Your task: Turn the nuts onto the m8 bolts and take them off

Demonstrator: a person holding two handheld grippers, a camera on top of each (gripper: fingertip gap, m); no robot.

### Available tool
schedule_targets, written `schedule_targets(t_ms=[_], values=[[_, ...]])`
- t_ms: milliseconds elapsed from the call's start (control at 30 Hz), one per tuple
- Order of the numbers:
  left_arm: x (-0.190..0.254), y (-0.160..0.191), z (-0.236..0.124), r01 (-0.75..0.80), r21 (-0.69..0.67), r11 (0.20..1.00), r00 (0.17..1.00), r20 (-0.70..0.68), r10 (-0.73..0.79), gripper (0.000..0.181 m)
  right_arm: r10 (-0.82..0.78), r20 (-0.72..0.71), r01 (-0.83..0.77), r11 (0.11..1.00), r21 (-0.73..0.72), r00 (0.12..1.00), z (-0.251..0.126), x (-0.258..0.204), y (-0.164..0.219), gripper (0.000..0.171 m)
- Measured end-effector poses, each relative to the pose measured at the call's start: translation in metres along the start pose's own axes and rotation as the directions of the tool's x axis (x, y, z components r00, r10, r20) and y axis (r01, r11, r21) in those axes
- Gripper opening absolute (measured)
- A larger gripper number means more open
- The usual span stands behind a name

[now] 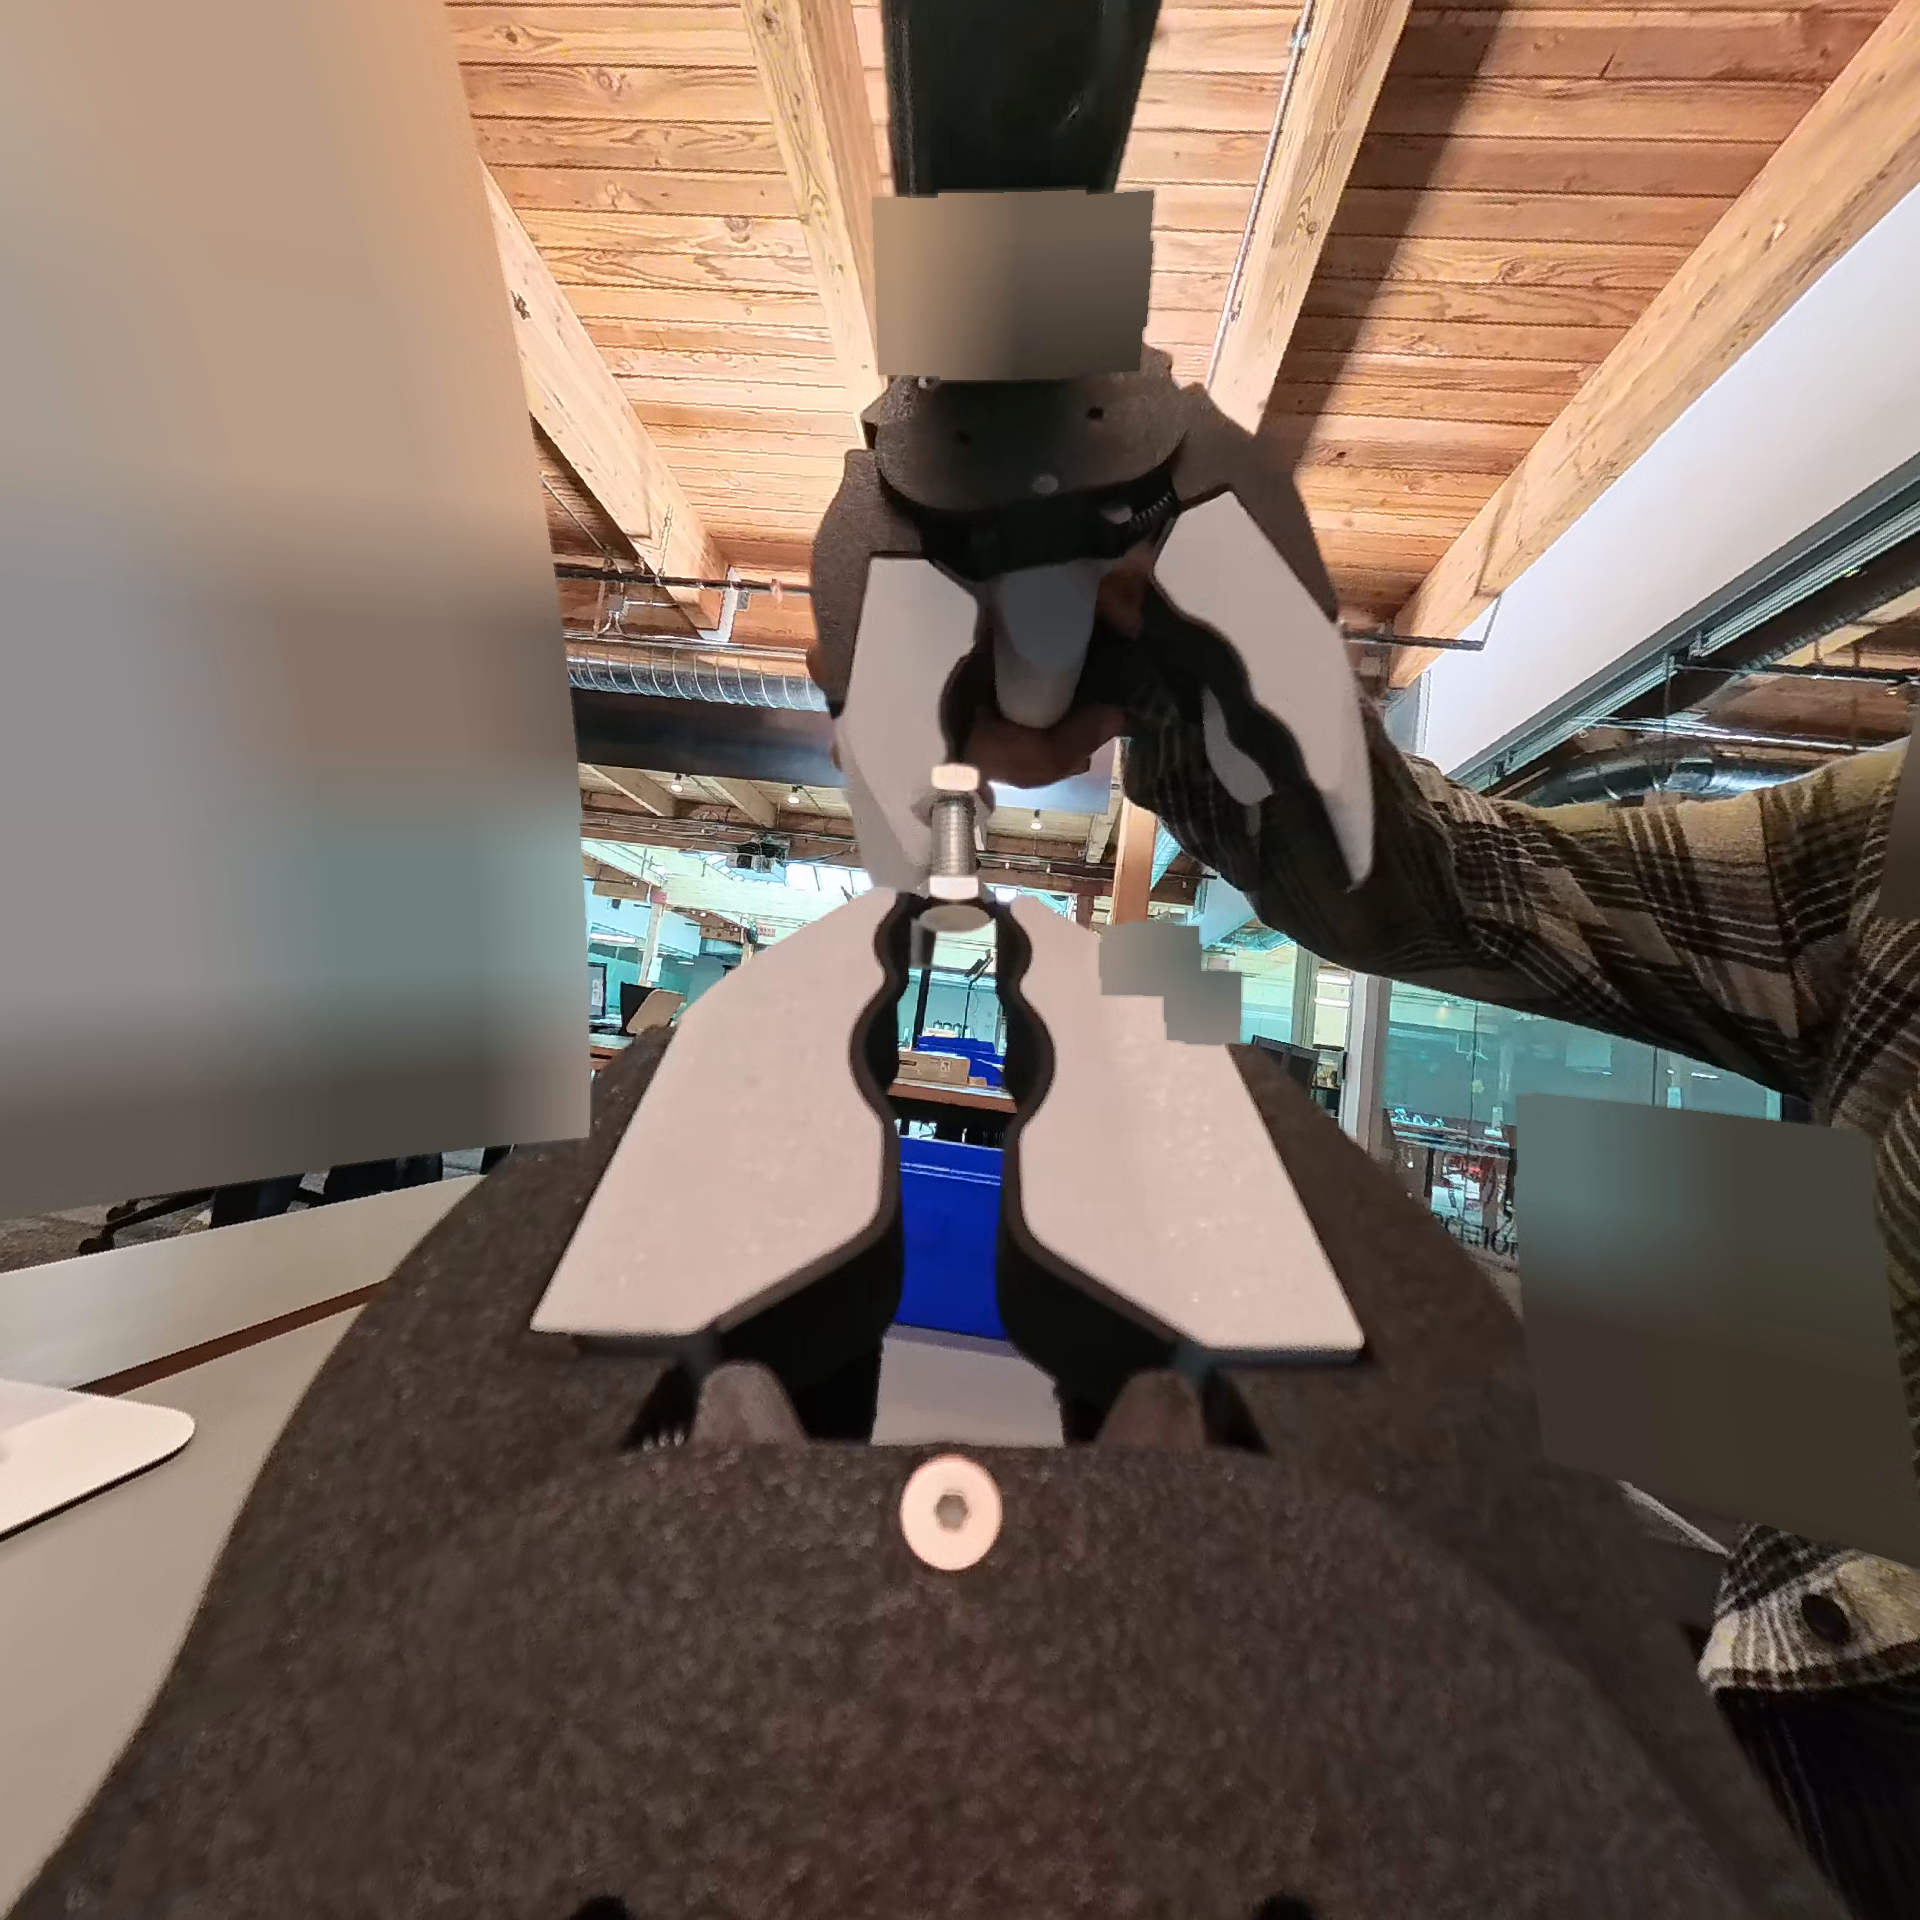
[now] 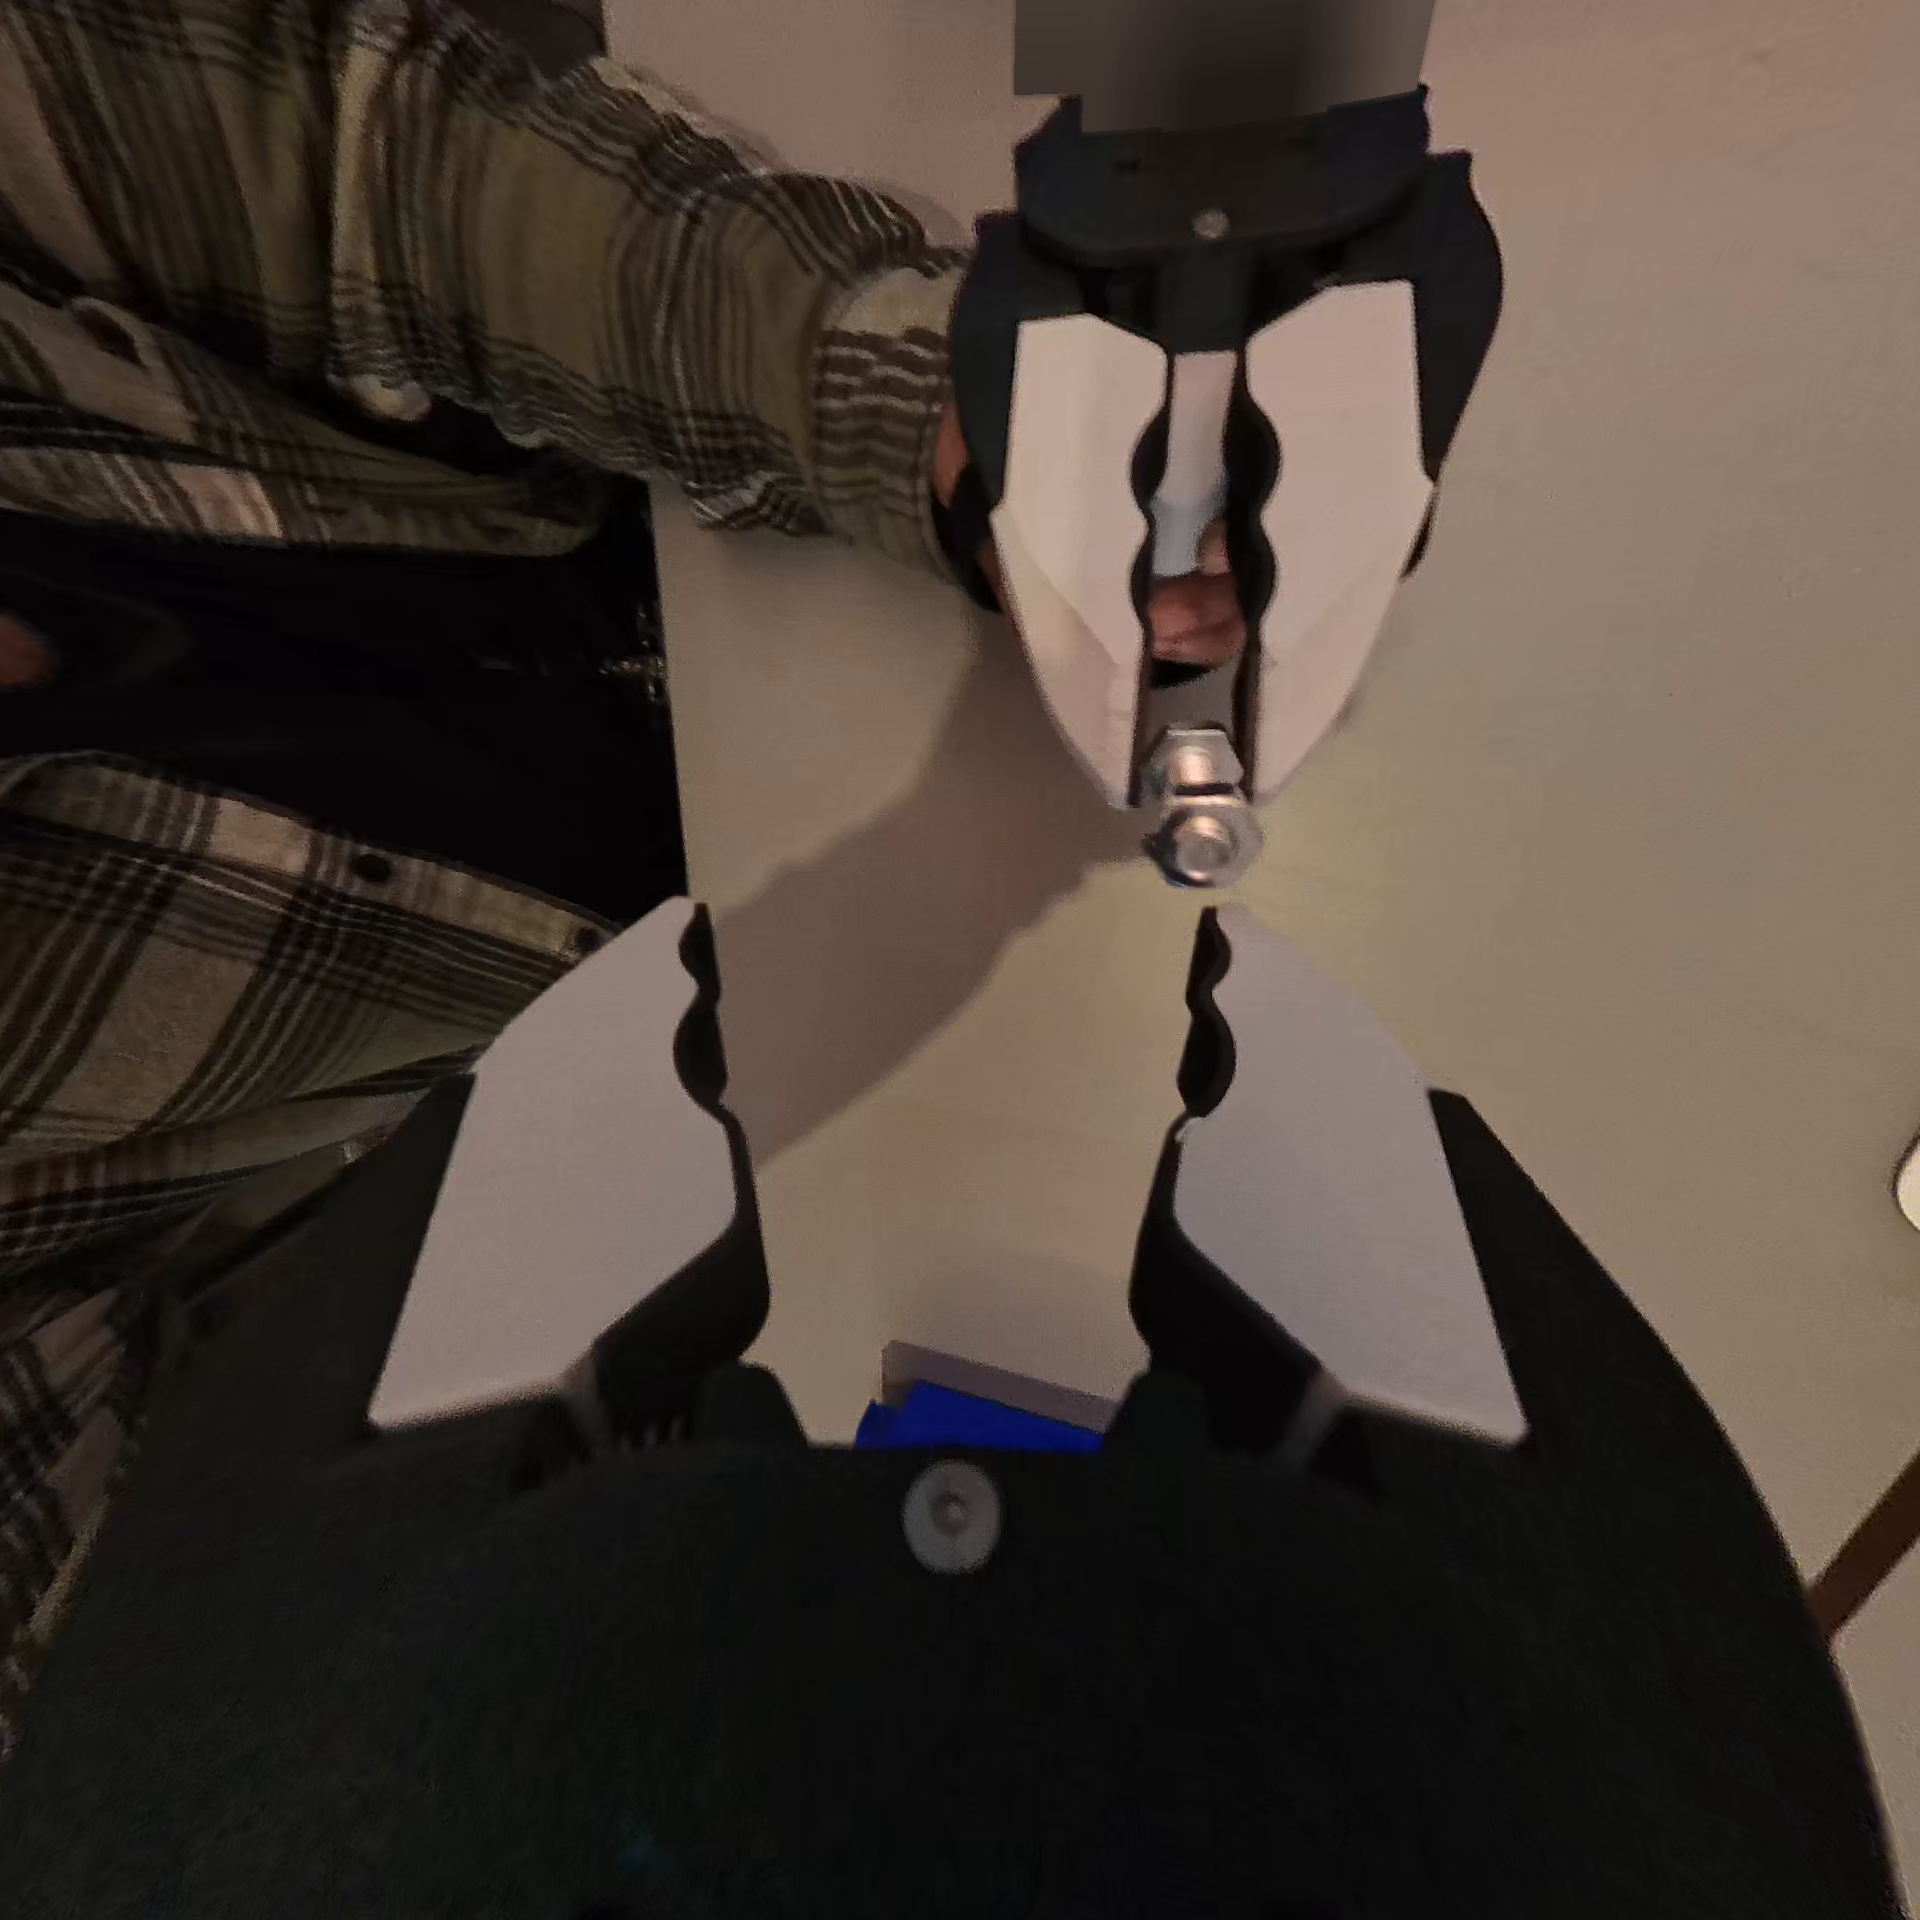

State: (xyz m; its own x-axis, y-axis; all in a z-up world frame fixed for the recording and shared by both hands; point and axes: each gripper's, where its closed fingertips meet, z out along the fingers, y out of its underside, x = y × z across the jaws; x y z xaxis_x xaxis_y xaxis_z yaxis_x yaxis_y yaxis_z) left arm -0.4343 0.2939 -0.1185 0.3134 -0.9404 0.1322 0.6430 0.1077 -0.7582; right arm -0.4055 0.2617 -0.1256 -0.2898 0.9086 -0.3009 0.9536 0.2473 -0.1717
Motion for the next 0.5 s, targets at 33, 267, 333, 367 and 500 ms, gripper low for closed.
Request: schedule_targets(t_ms=[33, 267, 333, 367, 500], values=[[0.0, 0.001, 0.0, 0.0, -0.002, 1.0, 1.0, -0.001, 0.0, 0.014, 0.006, -0.014, -0.006, 1.0, 0.006, 1.0, -0.002, 0.003, 0.0, 0.087], [0.0, 0.002, 0.0, -0.002, -0.007, 1.0, 1.0, 0.0, 0.002, 0.014, -0.025, -0.023, 0.027, 0.996, 0.088, 0.999, -0.008, 0.0, -0.017, 0.092], [0.0, 0.003, 0.001, -0.003, -0.012, 1.0, 1.0, -0.001, 0.003, 0.014, -0.026, -0.031, 0.028, 0.998, 0.048, 0.999, -0.006, 0.0, -0.011, 0.093], [0.0, 0.002, 0.001, -0.001, -0.006, 1.0, 1.0, -0.001, 0.001, 0.014, -0.017, -0.022, 0.017, 0.999, 0.041, 1.0, -0.006, -0.001, -0.009, 0.09], [0.001, -0.001, 0.001, -0.003, 0.002, 1.0, 1.0, -0.003, 0.003, 0.014, 0.018, -0.025, -0.017, 0.999, 0.045, 1.0, -0.007, 0.005, -0.005, 0.088]])
